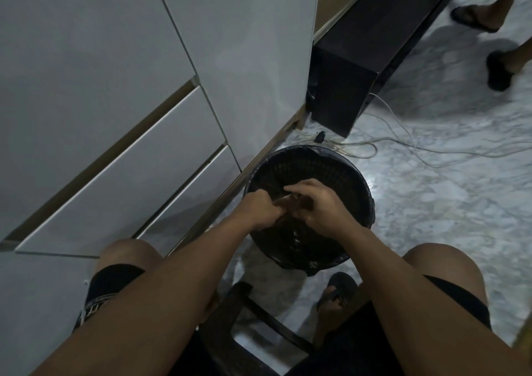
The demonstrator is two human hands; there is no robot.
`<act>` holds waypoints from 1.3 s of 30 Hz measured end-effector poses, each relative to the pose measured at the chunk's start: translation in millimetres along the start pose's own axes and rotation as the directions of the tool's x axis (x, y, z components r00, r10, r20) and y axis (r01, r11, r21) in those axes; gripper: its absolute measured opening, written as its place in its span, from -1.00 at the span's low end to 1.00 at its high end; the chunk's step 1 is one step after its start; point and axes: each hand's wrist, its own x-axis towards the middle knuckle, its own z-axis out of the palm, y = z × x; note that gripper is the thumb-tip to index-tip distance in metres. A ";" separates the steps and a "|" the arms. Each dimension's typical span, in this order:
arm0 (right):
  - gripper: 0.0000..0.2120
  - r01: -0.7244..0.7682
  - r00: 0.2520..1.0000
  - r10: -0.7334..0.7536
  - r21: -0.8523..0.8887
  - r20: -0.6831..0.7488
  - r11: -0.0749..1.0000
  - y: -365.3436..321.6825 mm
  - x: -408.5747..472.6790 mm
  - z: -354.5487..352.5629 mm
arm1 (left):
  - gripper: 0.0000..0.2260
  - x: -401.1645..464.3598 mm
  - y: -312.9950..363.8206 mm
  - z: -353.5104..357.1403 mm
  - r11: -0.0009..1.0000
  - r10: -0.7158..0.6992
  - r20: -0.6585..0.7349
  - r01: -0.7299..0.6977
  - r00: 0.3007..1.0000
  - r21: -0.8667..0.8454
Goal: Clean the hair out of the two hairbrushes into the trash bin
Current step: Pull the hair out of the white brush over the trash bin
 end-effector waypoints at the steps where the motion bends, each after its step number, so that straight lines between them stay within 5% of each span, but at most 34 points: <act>1: -0.66 0.015 1.000 -0.015 -0.040 0.001 0.999 -0.7 -0.2 0.3 | -0.74 0.1 1.1 0.6 1.000 0.004 0.007 -0.004 1.000 -0.002; 4: -0.80 -0.005 0.999 -0.001 -0.115 -0.050 0.993 1.5 0.3 -4.9 | -0.74 0.8 1.6 2.5 0.999 0.001 0.034 -0.002 0.999 0.036; 13: -0.84 -0.398 0.895 0.373 -0.062 -0.246 0.915 19.2 1.2 -20.4 | -0.73 3.2 -5.0 -1.5 0.999 -0.027 -0.016 0.028 1.000 0.026; 16: -0.84 -0.363 0.919 0.359 0.005 -0.163 0.932 16.0 1.2 -18.1 | -0.78 2.1 -4.0 -3.5 0.999 -0.040 -0.008 0.040 0.999 -0.004; 20: -0.53 -0.179 0.984 0.176 0.161 0.032 0.971 -4.7 -2.3 -14.0 | -0.81 3.3 -1.4 -4.5 0.999 -0.040 -0.031 0.041 0.999 0.004; 24: -0.70 -0.057 0.997 0.060 0.059 -0.053 0.997 -6.7 -2.7 -4.0 | -0.78 4.3 1.8 -2.4 0.998 -0.045 0.002 0.046 0.999 -0.039; 28: -0.80 -0.192 0.974 0.174 -0.128 -0.143 0.973 2.2 -1.2 -5.1 | -0.78 1.7 0.9 -2.7 0.997 -0.047 0.023 0.048 0.999 -0.063; 33: -0.83 -0.436 0.889 0.401 -0.141 -0.222 0.889 5.1 -1.5 -16.0 | -0.77 -1.5 -2.8 -8.7 0.993 -0.068 0.024 0.071 0.997 -0.098; 36: -0.85 -0.435 0.892 0.413 -0.096 -0.184 0.895 6.3 -1.5 -15.6 | -0.76 -0.3 -2.3 -9.6 0.989 -0.072 0.035 0.076 0.997 -0.123; 39: -0.60 -0.318 0.946 0.322 0.080 -0.035 0.945 3.1 -1.2 -13.6 | -0.79 1.8 0.5 -11.3 0.981 -0.079 0.040 0.085 0.996 -0.172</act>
